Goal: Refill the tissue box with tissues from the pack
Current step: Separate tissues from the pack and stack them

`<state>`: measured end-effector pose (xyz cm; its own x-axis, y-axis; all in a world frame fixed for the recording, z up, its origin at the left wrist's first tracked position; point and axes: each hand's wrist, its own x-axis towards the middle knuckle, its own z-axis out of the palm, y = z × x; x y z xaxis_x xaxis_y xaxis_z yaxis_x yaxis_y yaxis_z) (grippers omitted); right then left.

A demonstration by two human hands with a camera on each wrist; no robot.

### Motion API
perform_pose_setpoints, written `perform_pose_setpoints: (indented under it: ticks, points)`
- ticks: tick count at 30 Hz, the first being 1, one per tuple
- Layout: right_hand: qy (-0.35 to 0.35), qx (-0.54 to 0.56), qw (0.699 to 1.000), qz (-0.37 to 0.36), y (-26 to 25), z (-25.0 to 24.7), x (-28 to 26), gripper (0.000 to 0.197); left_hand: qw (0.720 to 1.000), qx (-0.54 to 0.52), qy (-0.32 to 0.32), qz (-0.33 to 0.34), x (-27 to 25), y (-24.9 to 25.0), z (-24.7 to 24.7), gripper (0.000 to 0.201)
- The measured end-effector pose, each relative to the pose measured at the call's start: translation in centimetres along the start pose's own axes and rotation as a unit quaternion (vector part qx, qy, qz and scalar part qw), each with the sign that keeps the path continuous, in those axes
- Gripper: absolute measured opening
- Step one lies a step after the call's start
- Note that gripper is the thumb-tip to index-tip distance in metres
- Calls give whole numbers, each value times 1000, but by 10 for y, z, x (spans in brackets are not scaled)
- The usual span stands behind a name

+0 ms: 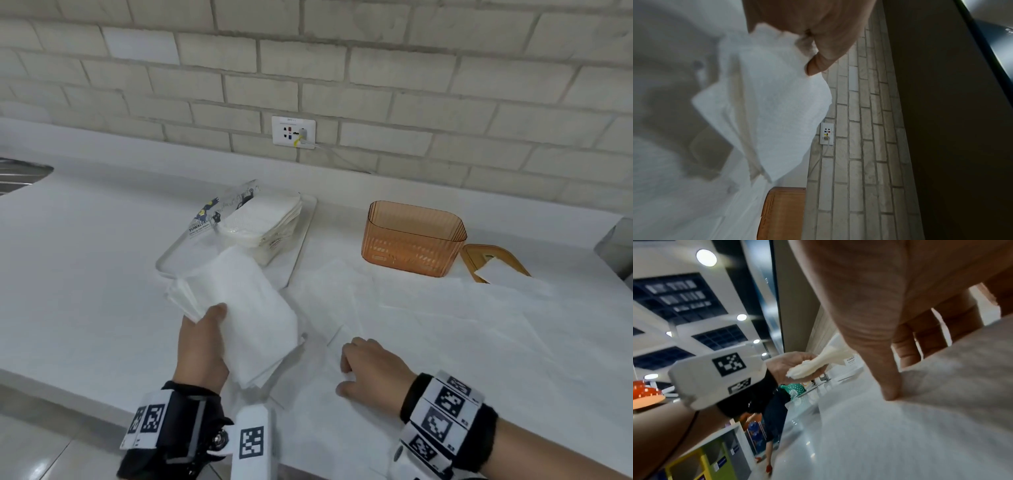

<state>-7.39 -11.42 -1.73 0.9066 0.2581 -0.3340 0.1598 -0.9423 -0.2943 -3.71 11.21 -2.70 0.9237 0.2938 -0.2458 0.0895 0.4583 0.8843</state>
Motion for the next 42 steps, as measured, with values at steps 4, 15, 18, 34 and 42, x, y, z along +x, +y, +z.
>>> perform_pose_setpoints:
  ticks: [4, 15, 18, 34, 42]
  points:
    - [4, 36, 999, -10, -1, -1, 7, 27, 1000, -8, 8, -4, -8, -5, -4, 41]
    - [106, 340, 933, 57, 63, -83, 7, 21, 999, -6, 27, 23, -26, -9, 9, 30]
    - [114, 378, 910, 125, 87, -94, 12, 15, 1000, 1, 10, 21, -31, -13, 20, 33]
    - [109, 142, 946, 272, 90, -54, 60, 64, 1000, 11, -3, 17, -43, -33, 56, 34]
    - [170, 279, 941, 91, 93, -123, 22, 47, 1000, 27, -13, -3, -42, -42, 70, 35]
